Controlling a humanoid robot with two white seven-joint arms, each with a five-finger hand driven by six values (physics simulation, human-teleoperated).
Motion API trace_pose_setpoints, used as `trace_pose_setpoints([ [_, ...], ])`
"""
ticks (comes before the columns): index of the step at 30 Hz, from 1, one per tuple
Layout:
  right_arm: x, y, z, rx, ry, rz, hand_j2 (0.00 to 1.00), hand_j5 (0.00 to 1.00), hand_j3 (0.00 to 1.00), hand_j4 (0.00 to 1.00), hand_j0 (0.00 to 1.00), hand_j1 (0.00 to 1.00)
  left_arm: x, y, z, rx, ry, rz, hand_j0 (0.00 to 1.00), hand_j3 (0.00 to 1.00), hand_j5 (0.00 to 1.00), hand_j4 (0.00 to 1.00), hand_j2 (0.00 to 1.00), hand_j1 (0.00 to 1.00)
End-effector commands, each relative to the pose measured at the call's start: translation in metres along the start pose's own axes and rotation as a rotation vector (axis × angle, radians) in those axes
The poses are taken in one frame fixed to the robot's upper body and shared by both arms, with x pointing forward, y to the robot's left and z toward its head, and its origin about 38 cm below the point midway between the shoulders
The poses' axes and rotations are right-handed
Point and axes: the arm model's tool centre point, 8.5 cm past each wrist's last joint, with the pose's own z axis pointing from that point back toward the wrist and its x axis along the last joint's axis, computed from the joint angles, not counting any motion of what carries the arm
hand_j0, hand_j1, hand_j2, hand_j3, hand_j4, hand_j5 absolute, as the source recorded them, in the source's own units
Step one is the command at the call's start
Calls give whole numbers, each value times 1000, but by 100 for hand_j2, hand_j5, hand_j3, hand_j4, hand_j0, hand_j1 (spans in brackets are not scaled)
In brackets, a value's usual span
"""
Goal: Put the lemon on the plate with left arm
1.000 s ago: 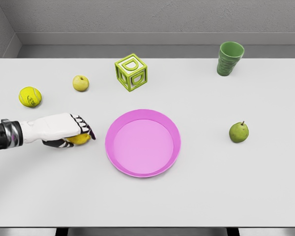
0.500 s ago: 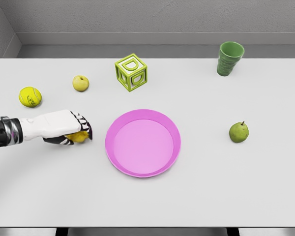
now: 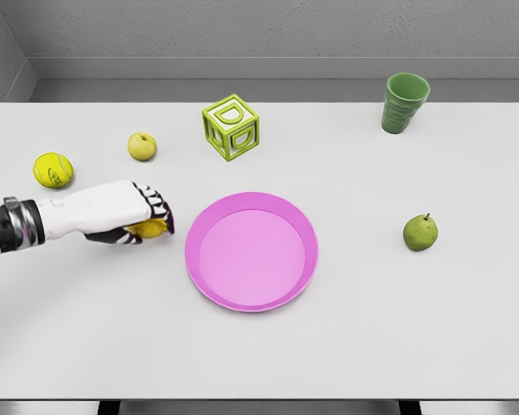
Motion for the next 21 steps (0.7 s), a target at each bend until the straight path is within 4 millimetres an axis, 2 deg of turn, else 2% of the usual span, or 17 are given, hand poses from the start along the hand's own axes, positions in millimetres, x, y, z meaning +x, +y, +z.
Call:
trace_pose_setpoints([
  [1,1,0,0,0,-1,-2,100,100,100,100,100,100,7,8,-2,31,-25,1,58,58,58,58,58,58],
  [5,1,0,0,0,-1,-1,100,100,100,100,100,100,26,13,-14,58,-84,-12,58,58,58,58,58,58],
  [10,0,0,0,0,0,0,100,100,100,100,100,100,38,17,-26,106,-131,13,58,58,58,58,58,58],
  [18,1,0,0,0,-2,-1,100,100,100,100,100,100,77,9,-71,106,-271,41,59,59,59,59,59,59],
  [19,0,0,0,0,0,0,100,100,100,100,100,100,80,10,-74,101,-281,36,64,64,64,64,64,64],
  [21,0,0,0,0,0,0,100,100,100,100,100,100,82,13,-77,113,-289,37,92,92,92,92,92,92],
])
